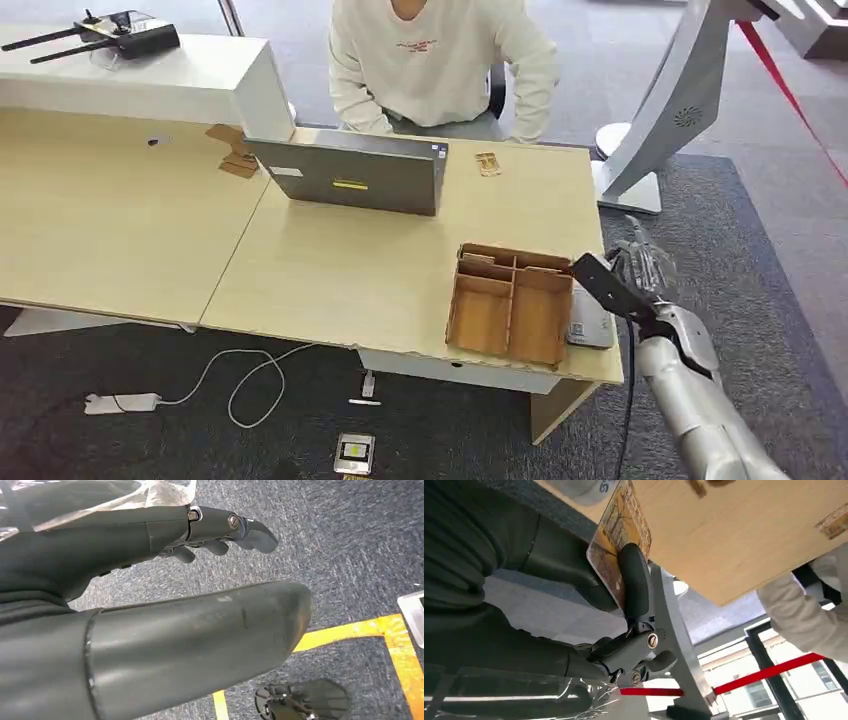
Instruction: Pass the card to the sensor for recognition and then transmit it.
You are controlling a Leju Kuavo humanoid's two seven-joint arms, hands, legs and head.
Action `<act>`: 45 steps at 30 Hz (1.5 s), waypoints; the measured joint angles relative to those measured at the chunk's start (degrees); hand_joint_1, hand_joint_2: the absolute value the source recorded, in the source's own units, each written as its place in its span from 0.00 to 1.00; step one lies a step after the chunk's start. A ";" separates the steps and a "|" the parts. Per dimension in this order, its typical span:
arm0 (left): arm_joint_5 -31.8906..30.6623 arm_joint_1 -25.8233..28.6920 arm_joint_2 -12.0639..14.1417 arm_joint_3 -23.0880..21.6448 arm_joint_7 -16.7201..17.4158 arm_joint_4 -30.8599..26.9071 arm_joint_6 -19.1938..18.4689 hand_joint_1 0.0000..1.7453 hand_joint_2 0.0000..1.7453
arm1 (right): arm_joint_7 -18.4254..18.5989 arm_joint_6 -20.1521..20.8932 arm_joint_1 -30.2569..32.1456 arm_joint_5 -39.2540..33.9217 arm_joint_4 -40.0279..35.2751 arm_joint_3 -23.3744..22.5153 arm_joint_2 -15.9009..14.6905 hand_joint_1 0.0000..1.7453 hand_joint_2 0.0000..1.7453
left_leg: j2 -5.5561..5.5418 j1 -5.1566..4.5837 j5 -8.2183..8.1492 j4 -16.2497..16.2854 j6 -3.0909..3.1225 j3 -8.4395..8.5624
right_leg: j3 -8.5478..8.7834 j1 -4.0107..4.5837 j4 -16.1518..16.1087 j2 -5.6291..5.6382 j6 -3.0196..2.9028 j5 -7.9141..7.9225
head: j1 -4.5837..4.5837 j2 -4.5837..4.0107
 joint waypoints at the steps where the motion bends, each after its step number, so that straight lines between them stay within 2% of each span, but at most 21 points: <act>1: 0.00 -0.06 0.00 -0.02 0.09 0.00 0.00 0.00 0.00 | 0.00 0.15 0.02 0.09 0.02 0.42 0.59 1.00 1.00 | 0.01 0.01 0.00 0.00 0.00 0.00 | 0.00 -0.01 0.00 0.00 0.00 0.00 | 0.00 0.00; 8: 0.04 -0.30 0.00 -0.07 0.50 0.00 -0.17 0.00 0.00 | -0.02 0.46 0.05 0.41 0.11 2.12 3.10 1.00 1.00 | 0.03 0.00 0.00 0.01 0.00 0.00 | -0.01 -0.02 -0.01 0.00 0.00 0.00 | 0.00 0.00; 13: 0.13 -0.28 0.04 -0.07 1.53 -0.02 -1.23 0.00 0.00 | -0.02 -0.97 -0.67 -0.59 1.33 2.27 3.17 1.00 1.00 | 0.02 -0.02 0.00 0.01 0.00 0.01 | -0.02 -0.03 -0.01 0.00 0.00 0.00 | 0.00 0.00; 16: 0.11 -0.52 0.50 -0.07 2.51 -0.02 -2.86 0.00 0.00 | 0.00 -2.62 -1.73 -1.66 2.34 2.27 2.62 1.00 1.00 | 0.00 -0.02 0.00 0.02 0.00 0.01 | -0.03 -0.02 -0.01 0.00 0.00 0.00 | 0.00 0.00; 28: 0.13 -0.52 1.22 -0.02 2.45 -0.02 -2.99 0.00 0.00 | -0.09 -3.94 -4.34 -2.38 6.84 1.57 -1.36 1.00 1.00 | 0.02 -0.06 -0.01 0.02 0.01 0.00 | -0.03 -0.05 -0.02 0.00 0.00 0.00 | 0.02 0.00; 40: 0.02 -0.39 1.40 0.02 2.34 -0.02 -3.34 0.00 0.00 | 0.15 4.08 -3.83 -1.05 9.68 1.77 -2.19 1.00 1.00 | 0.01 -0.06 -0.01 0.02 0.01 -0.01 | -0.03 -0.03 -0.01 0.00 0.00 0.00 | 0.00 0.00; 45: 0.02 -0.38 1.49 0.02 2.34 -0.02 -3.41 0.00 0.00 | 0.15 5.55 -3.30 -0.90 9.79 1.81 -2.19 1.00 1.00 | 0.01 -0.07 -0.01 0.02 0.01 -0.01 | -0.03 -0.04 -0.02 0.00 0.00 0.00 | 0.02 0.00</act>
